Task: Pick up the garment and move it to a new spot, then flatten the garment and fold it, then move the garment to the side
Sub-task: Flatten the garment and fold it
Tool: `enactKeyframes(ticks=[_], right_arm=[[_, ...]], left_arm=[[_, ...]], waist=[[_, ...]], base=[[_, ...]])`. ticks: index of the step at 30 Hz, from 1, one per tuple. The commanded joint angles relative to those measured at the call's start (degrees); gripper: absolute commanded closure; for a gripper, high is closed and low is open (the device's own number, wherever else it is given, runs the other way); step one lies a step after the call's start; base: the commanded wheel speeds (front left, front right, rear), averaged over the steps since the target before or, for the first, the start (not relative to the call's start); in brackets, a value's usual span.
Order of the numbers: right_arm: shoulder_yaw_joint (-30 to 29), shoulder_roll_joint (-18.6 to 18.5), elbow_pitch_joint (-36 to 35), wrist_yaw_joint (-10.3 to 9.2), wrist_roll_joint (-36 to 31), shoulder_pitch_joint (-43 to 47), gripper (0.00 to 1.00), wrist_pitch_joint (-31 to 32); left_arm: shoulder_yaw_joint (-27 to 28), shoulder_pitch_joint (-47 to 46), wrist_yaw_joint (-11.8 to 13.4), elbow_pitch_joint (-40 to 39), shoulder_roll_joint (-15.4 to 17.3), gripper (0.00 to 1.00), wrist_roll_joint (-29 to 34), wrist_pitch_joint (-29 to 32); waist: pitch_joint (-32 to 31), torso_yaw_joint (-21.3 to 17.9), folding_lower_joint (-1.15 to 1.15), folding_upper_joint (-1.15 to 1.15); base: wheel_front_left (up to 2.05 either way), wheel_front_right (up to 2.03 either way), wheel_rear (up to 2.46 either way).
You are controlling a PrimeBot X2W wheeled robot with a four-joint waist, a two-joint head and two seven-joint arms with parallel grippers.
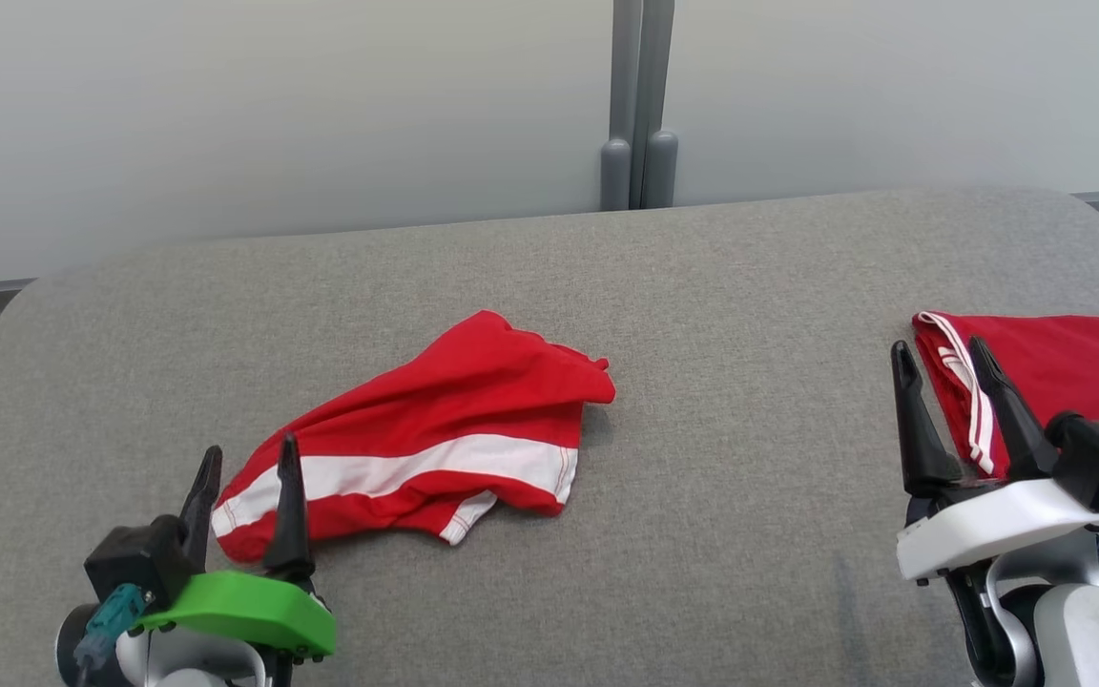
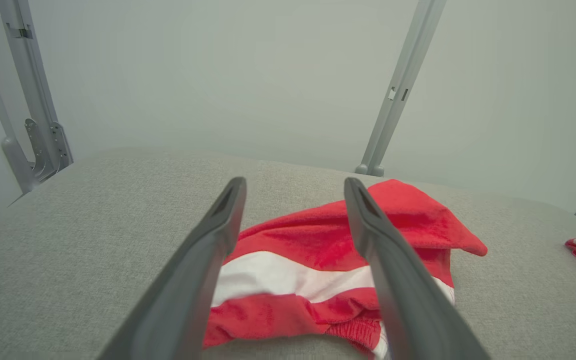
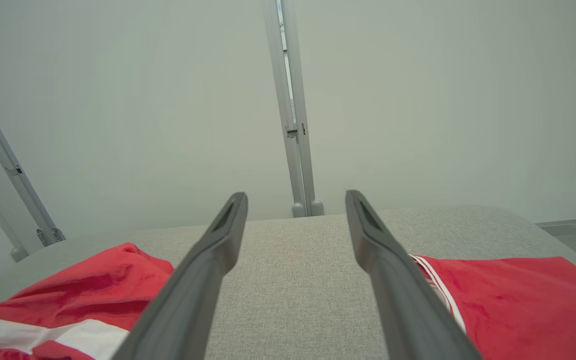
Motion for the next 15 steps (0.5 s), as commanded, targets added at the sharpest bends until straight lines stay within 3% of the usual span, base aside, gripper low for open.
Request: enactKeyframes(ticks=[1,7,15], right_arm=[[-0.1,-0.2,-0.4,0.0,0.2,1.3,0.0,0.0],[0.8,-0.1,-0.5,0.01,0.9,3.0,0.0,-0.5],[1.3,-0.2,0.5,0.0,1.6,4.3,0.0,-0.9]], left_arm=[[0.5,2.1,1.0,-1.3,0.0,0.0,0.5,-0.4],[2.4,7.3,2.9,-5.2,-0.4,0.0,1.0,-0.4],[3.9,9.3,2.3,-5.2,-0.7,0.0,1.4,-0.4]], waist=[[-0.4,-0.3,0.0,0.0],[-0.9,-0.3,0.0,0.0],[-1.7,0.8,0.0,0.0]], base=[[0.0,0.0,0.0],[0.0,0.0,0.0],[0.0,0.0,0.0]])
